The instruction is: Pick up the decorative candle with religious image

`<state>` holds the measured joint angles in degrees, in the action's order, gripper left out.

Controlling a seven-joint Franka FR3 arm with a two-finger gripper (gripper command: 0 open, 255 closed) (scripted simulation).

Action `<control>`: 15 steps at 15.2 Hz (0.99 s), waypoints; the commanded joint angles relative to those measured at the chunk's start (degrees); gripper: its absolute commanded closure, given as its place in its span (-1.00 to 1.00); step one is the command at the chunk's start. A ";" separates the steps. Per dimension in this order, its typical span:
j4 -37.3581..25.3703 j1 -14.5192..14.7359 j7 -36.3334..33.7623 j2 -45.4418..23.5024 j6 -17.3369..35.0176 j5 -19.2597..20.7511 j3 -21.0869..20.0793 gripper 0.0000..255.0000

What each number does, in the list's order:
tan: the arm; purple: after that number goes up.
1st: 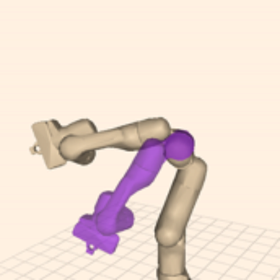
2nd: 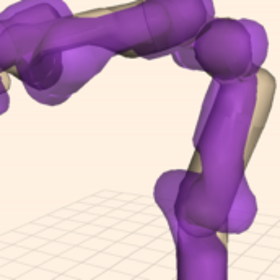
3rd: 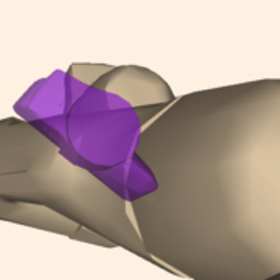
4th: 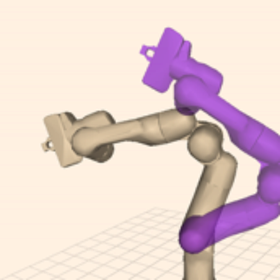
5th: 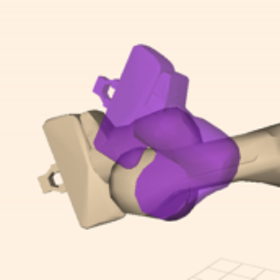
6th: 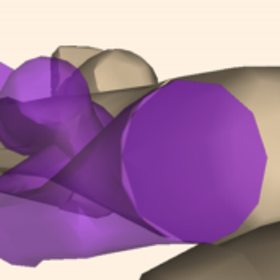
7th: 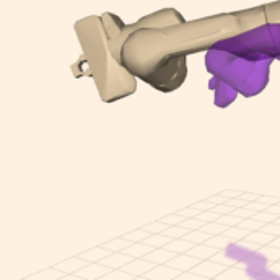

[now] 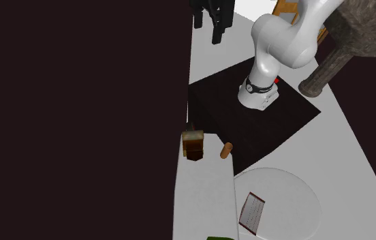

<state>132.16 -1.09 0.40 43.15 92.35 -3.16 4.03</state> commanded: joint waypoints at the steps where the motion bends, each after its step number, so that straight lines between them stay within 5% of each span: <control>1: 0.00 0.00 0.00 0.00 0.00 0.00 0.00 -1.00; 15: 26.55 1.15 1.53 -1.73 28.96 -6.70 2.04 -1.00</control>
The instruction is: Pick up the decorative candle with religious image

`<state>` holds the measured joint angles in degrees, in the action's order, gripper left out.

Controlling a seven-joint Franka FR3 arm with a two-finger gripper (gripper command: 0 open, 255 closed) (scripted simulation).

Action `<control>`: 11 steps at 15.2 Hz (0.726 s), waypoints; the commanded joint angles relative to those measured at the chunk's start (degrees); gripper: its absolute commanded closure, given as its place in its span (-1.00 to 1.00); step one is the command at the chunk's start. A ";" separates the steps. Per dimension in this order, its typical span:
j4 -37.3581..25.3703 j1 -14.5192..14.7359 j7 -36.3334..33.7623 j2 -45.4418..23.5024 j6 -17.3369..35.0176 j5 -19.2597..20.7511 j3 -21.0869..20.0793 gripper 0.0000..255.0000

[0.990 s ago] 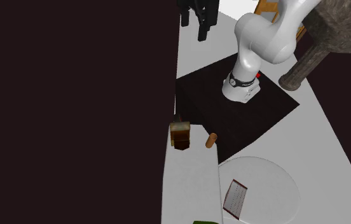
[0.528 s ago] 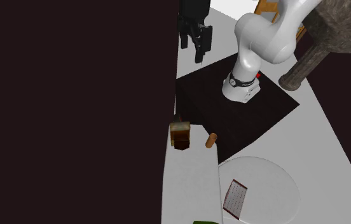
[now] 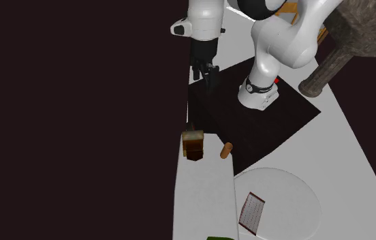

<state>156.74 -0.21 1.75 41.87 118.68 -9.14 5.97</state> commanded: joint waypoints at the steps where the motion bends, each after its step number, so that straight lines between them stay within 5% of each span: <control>1: 3.37 0.64 0.53 -1.44 5.09 -1.48 0.29 -1.00; 7: 9.74 5.01 4.38 -10.90 21.28 -8.34 2.40 -1.00; 11: 11.32 12.11 10.84 -20.69 32.83 -17.96 6.18 -1.00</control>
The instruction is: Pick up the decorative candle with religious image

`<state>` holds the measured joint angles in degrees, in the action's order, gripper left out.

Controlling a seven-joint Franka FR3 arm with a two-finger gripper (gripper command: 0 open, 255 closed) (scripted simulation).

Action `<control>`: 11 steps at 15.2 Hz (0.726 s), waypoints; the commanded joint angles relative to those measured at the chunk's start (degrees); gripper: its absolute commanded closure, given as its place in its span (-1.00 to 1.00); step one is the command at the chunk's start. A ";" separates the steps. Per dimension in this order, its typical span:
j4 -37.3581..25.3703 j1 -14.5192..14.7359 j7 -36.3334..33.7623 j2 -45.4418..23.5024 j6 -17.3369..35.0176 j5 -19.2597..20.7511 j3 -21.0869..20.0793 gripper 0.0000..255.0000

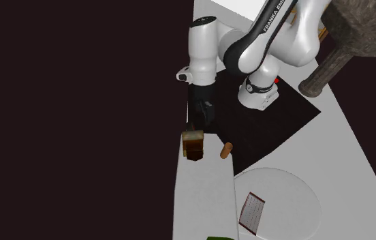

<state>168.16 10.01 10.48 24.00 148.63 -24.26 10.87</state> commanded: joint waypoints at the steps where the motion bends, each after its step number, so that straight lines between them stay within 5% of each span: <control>1: -0.20 4.65 4.88 -5.67 5.58 -6.73 2.83 -1.00; 3: -1.31 11.41 12.91 -11.82 10.05 -17.72 6.55 -1.00; 5: -3.94 18.09 24.63 -18.68 12.13 -33.18 9.74 -1.00; 11: -7.67 19.24 38.80 -27.03 11.87 -49.68 8.67 -1.00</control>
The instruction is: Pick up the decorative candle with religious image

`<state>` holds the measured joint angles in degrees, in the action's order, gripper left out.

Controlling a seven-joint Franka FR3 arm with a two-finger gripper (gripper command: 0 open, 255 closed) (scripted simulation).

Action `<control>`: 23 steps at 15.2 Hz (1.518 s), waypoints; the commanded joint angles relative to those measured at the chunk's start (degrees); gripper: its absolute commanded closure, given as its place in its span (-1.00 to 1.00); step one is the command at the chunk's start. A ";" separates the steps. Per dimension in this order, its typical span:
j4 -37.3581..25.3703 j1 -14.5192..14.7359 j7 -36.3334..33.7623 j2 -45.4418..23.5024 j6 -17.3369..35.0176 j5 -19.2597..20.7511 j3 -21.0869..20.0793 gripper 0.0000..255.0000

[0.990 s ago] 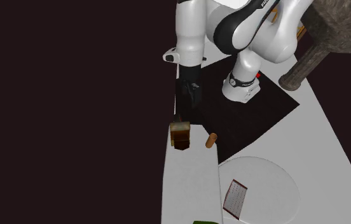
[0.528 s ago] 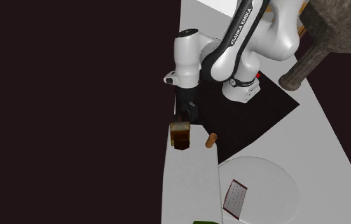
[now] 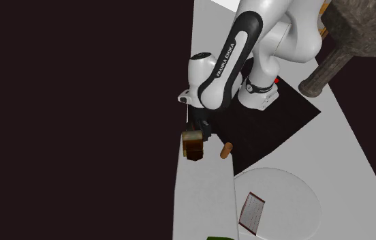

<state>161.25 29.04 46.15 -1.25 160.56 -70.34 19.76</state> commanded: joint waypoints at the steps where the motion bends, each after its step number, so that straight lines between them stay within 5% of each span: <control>1: -1.41 0.20 5.27 -3.13 -0.24 -5.96 -0.45 -1.00; 2: -2.40 0.10 8.48 -5.24 -0.56 -9.49 -0.83 -1.00; 4: -2.40 0.01 8.47 -5.23 -0.55 -9.48 -0.92 -1.00; 5: -2.32 0.00 8.46 -5.15 -0.53 -9.44 -0.91 1.00; 14: -2.40 0.01 8.47 -5.23 -0.55 -9.48 -0.92 1.00; 23: 3.10 -1.34 -12.03 7.16 0.02 13.74 0.46 1.00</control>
<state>163.96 28.17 36.65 4.64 160.74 -59.61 20.22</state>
